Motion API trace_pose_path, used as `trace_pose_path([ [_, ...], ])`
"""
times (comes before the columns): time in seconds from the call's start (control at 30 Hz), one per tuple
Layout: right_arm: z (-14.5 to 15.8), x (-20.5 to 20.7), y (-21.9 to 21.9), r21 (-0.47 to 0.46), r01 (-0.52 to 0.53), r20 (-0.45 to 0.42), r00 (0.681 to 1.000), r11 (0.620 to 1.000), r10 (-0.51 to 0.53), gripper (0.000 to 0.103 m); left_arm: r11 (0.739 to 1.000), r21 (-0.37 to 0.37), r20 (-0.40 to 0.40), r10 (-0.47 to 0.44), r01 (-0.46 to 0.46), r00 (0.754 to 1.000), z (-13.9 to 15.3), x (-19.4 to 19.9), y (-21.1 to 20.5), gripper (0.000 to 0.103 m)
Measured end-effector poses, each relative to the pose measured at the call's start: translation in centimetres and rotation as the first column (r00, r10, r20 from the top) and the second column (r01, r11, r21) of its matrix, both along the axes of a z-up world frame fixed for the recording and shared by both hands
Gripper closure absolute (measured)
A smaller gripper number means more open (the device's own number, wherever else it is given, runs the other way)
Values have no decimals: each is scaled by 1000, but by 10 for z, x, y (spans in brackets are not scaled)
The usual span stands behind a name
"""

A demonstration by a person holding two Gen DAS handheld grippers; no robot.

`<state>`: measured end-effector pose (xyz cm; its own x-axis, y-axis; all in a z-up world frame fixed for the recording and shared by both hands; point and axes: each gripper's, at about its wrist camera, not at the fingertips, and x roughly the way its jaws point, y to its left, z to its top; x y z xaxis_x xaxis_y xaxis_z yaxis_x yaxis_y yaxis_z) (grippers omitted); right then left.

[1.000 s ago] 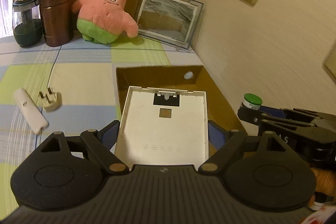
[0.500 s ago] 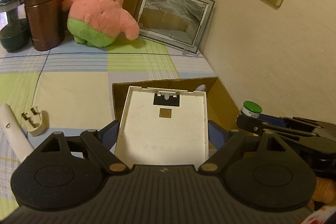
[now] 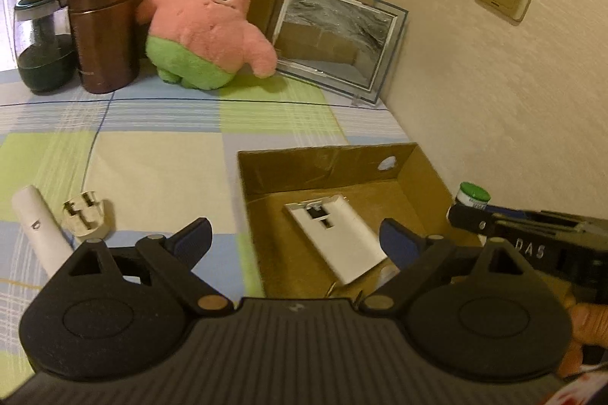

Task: Organize rigid objects
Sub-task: 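Lower the switch plate into the box and open the left tool, then lower the green-capped cylinder into the box and open the right tool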

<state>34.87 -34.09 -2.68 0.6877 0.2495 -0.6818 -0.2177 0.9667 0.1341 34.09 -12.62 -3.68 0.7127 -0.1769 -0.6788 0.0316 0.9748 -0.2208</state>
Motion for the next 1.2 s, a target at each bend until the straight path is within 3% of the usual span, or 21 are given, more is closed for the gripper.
trace_pose_path([
  [0.37,1,7,7,7,3,16,1000,1000,-3,76,1000,15,-3,1,-1,1000,-2,-13,10,10],
  [0.43,4,7,6,7,12,27,1000,1000,-12,68,1000,18,5,4,-4,1000,-1,-16,12,10],
  [0.47,6,6,5,14,19,38,999,1000,-19,53,1000,20,9,6,-6,1000,0,-17,14,10],
  [0.5,8,4,3,25,24,48,999,999,-26,45,1000,21,13,8,-8,1000,1,-19,15,10],
  [0.77,27,-24,4,67,42,60,997,997,-46,44,999,28,23,20,-20,1000,9,-46,29,10],
  [1.2,64,-122,42,101,8,109,994,995,-19,41,997,38,28,64,-65,998,33,-131,68,10],
])
